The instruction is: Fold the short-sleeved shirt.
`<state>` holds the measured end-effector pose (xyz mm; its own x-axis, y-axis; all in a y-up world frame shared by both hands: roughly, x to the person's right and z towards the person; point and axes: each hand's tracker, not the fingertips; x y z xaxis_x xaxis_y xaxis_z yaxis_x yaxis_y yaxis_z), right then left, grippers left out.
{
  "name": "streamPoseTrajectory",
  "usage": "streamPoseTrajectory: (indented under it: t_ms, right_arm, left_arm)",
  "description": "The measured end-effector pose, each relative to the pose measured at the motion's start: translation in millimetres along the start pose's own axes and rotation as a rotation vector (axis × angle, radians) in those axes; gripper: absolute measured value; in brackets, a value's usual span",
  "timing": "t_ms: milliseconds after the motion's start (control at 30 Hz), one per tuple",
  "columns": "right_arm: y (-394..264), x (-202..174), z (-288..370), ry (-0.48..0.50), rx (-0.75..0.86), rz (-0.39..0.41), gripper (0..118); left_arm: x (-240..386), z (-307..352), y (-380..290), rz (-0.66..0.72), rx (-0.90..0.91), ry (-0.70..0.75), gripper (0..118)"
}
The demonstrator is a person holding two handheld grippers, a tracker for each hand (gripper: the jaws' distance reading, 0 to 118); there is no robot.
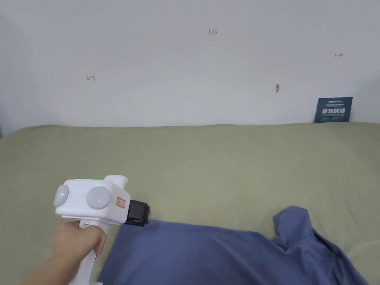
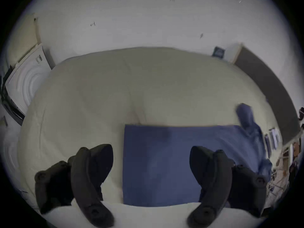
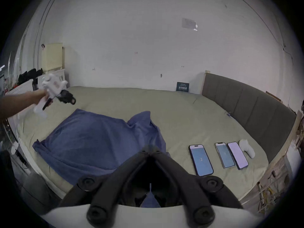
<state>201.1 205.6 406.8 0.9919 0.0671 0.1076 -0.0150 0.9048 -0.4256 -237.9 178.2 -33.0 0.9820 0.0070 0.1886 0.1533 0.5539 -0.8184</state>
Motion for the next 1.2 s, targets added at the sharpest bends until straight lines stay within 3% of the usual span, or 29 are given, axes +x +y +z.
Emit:
streamPoseTrajectory:
  t_ms: [100, 200, 300, 333, 367, 400, 467, 500, 567, 600, 633, 733, 867, 900, 933, 967, 1033, 1200]
  right_arm:
    - [3, -1, -20, 0.007, -0.027, 0.020, 0]
    - [10, 5, -41, 0.032, -0.040, 0.017, 0]
    - [28, 15, -70, 0.069, -0.071, 0.007, 0]
    - [35, 18, -82, 0.061, -0.104, 0.004, 0]
    - [42, 22, -96, 0.055, -0.128, 0.003, 0]
    - [50, 27, -112, 0.071, -0.161, -0.001, 0]
    - [68, 39, -153, 0.127, -0.241, -0.018, 4]
    - [77, 44, -176, 0.143, -0.311, -0.035, 14]
    - [86, 51, -226, 0.095, -0.404, -0.070, 80]
    - [90, 53, -252, 0.068, -0.465, -0.076, 99]
    - [91, 56, -276, 0.100, -0.541, -0.081, 104]
    - [86, 53, -323, 0.144, -0.681, -0.109, 102]
    - [68, 40, -354, 0.066, -0.800, -0.118, 99]
    - [65, 40, -359, 0.050, -0.809, -0.110, 87]
    - [66, 39, -359, 0.042, -0.815, -0.108, 39]
    - [65, 38, -360, 0.043, -0.828, -0.107, 1]
    - [68, 37, -354, 0.029, -0.747, -0.063, 0]
    - [85, 54, -307, 0.095, -0.529, -0.164, 0]
  left_arm:
    - [2, -50, 12, 0.073, -0.115, -0.079, 101]
    - [7, -91, 8, 0.097, -0.230, -0.033, 100]
    - [13, -87, -1, 0.049, -0.212, -0.008, 90]
    - [15, -78, -3, 0.060, -0.172, -0.004, 61]
    - [14, -72, -2, 0.065, -0.160, -0.013, 22]
    - [14, -66, -2, 0.048, -0.140, -0.042, 1]
    - [18, -46, -7, 0.045, -0.119, -0.104, 1]
    - [21, -41, -8, 0.032, -0.122, -0.089, 1]
    - [24, -33, -10, 0.000, -0.112, -0.076, 1]
    - [21, -32, -12, -0.005, -0.108, -0.083, 1]
    - [21, -29, -12, 0.000, -0.108, -0.087, 1]
    - [16, -27, -12, 0.022, -0.114, -0.100, 1]
    - [15, -30, -12, 0.025, -0.118, -0.104, 1]
    - [16, -30, -13, 0.022, -0.125, -0.102, 1]
    - [16, -30, -14, 0.020, -0.126, -0.102, 1]
    - [17, -30, -15, 0.022, -0.123, -0.102, 1]
    - [11, -32, -19, 0.038, -0.110, -0.112, 1]
    - [-6, -1, -29, 0.064, -0.017, -0.161, 1]
